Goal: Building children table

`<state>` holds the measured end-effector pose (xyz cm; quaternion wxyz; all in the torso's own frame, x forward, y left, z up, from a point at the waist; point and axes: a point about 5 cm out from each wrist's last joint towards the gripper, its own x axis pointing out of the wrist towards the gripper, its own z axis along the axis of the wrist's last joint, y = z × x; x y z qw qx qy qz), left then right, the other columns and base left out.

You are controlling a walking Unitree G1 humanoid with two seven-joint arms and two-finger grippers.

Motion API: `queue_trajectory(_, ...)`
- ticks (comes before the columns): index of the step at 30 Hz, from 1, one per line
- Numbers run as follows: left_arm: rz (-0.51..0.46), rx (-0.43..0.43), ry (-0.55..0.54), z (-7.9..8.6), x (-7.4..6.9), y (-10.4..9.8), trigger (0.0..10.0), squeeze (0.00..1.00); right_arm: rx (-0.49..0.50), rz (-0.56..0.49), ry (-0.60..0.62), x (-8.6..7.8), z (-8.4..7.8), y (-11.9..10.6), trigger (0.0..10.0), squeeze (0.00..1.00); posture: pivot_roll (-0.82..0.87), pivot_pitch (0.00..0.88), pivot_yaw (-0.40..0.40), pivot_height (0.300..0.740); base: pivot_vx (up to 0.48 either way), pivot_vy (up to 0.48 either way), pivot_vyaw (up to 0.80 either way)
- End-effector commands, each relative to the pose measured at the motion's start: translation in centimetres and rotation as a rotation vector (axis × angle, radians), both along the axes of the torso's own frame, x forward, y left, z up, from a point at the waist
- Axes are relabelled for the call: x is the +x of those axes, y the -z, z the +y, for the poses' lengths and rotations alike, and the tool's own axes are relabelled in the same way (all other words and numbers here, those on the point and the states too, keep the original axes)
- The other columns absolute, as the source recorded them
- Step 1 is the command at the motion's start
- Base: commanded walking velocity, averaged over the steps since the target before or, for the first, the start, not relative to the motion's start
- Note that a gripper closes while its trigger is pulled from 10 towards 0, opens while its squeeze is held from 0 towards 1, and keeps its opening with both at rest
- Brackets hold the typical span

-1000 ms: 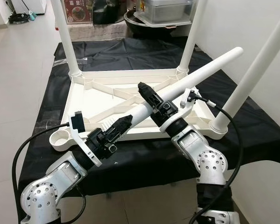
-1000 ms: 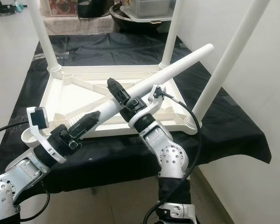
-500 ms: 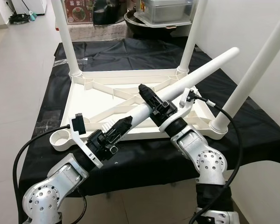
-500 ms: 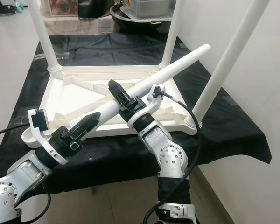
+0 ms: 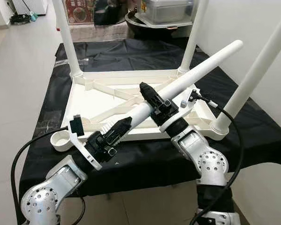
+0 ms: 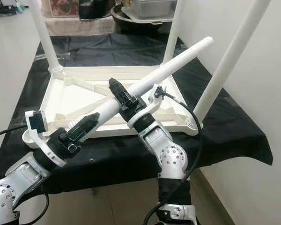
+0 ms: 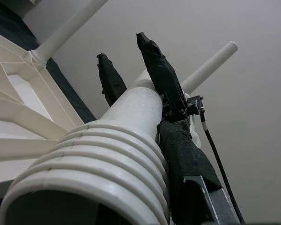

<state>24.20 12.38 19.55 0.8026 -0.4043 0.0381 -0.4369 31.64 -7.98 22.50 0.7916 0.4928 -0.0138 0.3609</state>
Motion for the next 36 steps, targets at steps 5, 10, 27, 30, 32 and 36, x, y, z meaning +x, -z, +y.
queue_trajectory(5, 0.077, 0.012, 0.028, -0.1, 0.3, 1.0, 10.0, 1.00, 0.015, -0.008, 0.021, 0.2, 0.6, -0.7, 0.0, 0.00, 0.07, 0.088, -0.061, 0.740, 0.000, 0.000, 0.00)
queue_trajectory(10, 0.090, 0.040, 0.006, 0.4, 0.2, 1.5, 10.0, 1.00, 0.025, -0.034, 0.029, 0.5, 0.2, -1.4, 0.0, 0.00, 0.07, 0.084, -0.061, 0.740, 0.000, 0.000, 0.00)
queue_trajectory(27, 0.166, 0.220, -0.047, 0.5, -1.4, 4.5, 10.0, 0.00, -0.051, -0.145, 0.106, 1.4, -1.0, -4.0, 4.3, 0.00, 0.07, 0.077, -0.062, 0.740, 0.000, 0.000, 0.00)
queue_trajectory(30, 0.159, 0.266, -0.095, 0.3, -1.2, 4.6, 10.0, 0.00, -0.128, -0.175, 0.140, 1.6, -1.3, -4.1, 10.0, 0.00, 0.06, 0.073, -0.074, 0.740, 0.000, 0.000, 0.00)
queue_trajectory(32, 0.145, 0.302, -0.137, 0.1, -0.9, 4.6, 10.0, 0.00, -0.216, -0.200, 0.177, 1.8, -1.5, -4.0, 10.0, 0.00, 0.05, 0.070, -0.083, 0.740, 0.000, 0.000, 0.00)
queue_trajectory(36, 0.109, 0.369, -0.305, -0.4, -0.1, 4.4, 10.0, 0.00, -0.505, -0.288, 0.292, 1.9, -2.1, -3.2, 10.0, 0.00, 0.01, 0.061, -0.069, 0.740, 0.000, 0.000, 0.00)
